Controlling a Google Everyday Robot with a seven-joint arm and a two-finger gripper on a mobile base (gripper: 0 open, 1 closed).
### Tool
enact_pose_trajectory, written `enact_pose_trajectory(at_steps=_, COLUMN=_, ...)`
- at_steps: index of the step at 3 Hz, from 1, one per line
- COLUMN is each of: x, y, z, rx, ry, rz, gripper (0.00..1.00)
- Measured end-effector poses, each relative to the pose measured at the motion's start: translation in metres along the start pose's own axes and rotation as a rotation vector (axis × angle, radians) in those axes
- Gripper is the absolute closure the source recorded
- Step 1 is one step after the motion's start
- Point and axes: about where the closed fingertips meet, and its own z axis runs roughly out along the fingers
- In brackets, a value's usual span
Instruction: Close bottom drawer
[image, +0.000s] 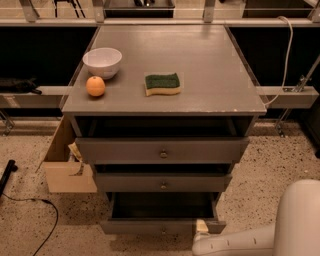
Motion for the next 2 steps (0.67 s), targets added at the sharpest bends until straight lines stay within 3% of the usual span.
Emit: enact_pose_trajectory(at_steps=2, x=0.0038, y=0.003, z=0.0075, rx=-0.017, ry=0.007, rz=0.006, gripper=0.63)
